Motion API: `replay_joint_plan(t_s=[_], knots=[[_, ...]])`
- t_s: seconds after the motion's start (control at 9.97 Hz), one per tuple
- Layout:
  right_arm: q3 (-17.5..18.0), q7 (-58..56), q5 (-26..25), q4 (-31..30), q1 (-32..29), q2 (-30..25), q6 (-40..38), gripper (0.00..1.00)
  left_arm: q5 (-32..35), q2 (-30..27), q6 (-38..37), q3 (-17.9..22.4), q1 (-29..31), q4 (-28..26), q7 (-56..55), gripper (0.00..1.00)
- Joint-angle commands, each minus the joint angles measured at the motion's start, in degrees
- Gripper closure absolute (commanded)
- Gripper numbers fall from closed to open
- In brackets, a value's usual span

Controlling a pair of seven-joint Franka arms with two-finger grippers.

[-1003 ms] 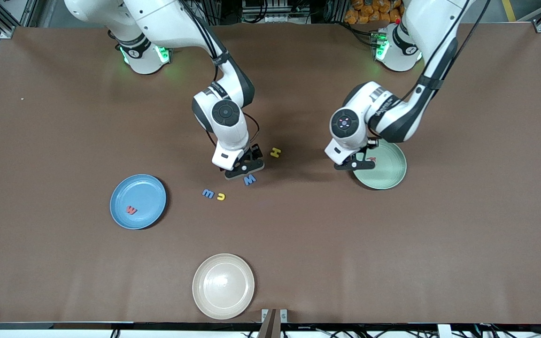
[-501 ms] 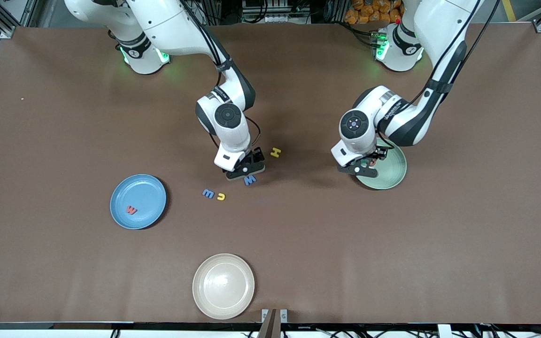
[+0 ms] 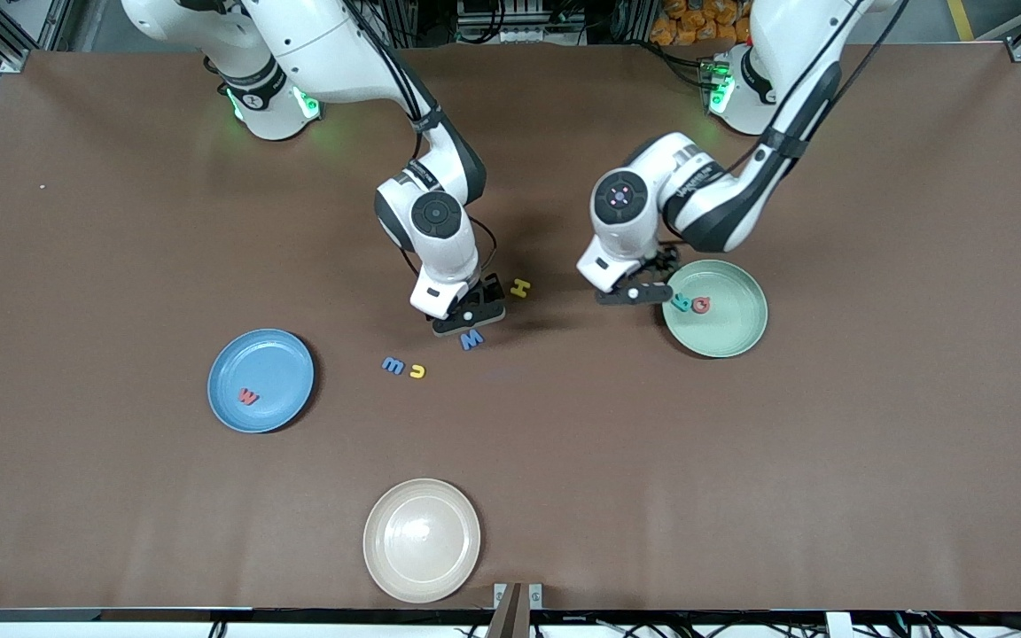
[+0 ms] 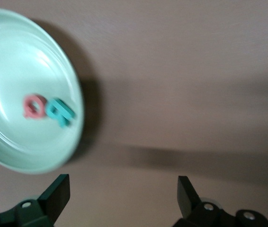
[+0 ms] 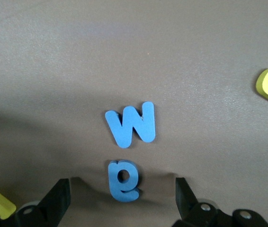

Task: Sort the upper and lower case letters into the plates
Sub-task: 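Grasp the blue e with the right gripper while the left gripper returns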

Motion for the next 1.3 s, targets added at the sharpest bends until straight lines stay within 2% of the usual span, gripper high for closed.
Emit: replay_joint_plan(t_s=[0.0,0.1,0.3,0.5,0.7,1.0,1.2], knots=[[0.45,0.82,0.09,0.24,-0.27,0.35,0.73,0.96,-3.13,1.61,-0.22,-0.73,-0.78,3.1,-7.46,0.0],[0.45,0.82,0.09,0.15,-0.27,0.53,2.12,1.0,-3.22,1.79,-0.22,-0.73,-1.22,3.72,-8.53,0.0],[0.45,0.47,0.01,0.24,-0.35,0.97,2.75,1.0,-3.22,1.97,0.22,-0.73,-1.14,4.33,-8.8,0.0],[0.45,0.9,0.09,0.24,-0.62,0.71,2.93,1.0,-6.36,2.93,0.92,-0.73,-1.93,7.13,-9.85,0.0],[0.45,0.73,0.09,-0.11,-1.92,-2.44,2.06,1.0,-6.74,5.82,1.71,-0.55,-4.81,10.99,-18.95,0.0],[0.45,-1.45,0.01,-0.2,-8.24,-9.12,-6.62,1.0,-6.82,7.86,3.2,-0.46,-6.24,12.95,-25.31,0.0],[0.45,-10.56,0.01,-0.11,-15.96,-11.59,-13.3,1.0,-6.48,10.04,8.71,-0.11,-7.98,12.78,-39.74,0.0]])
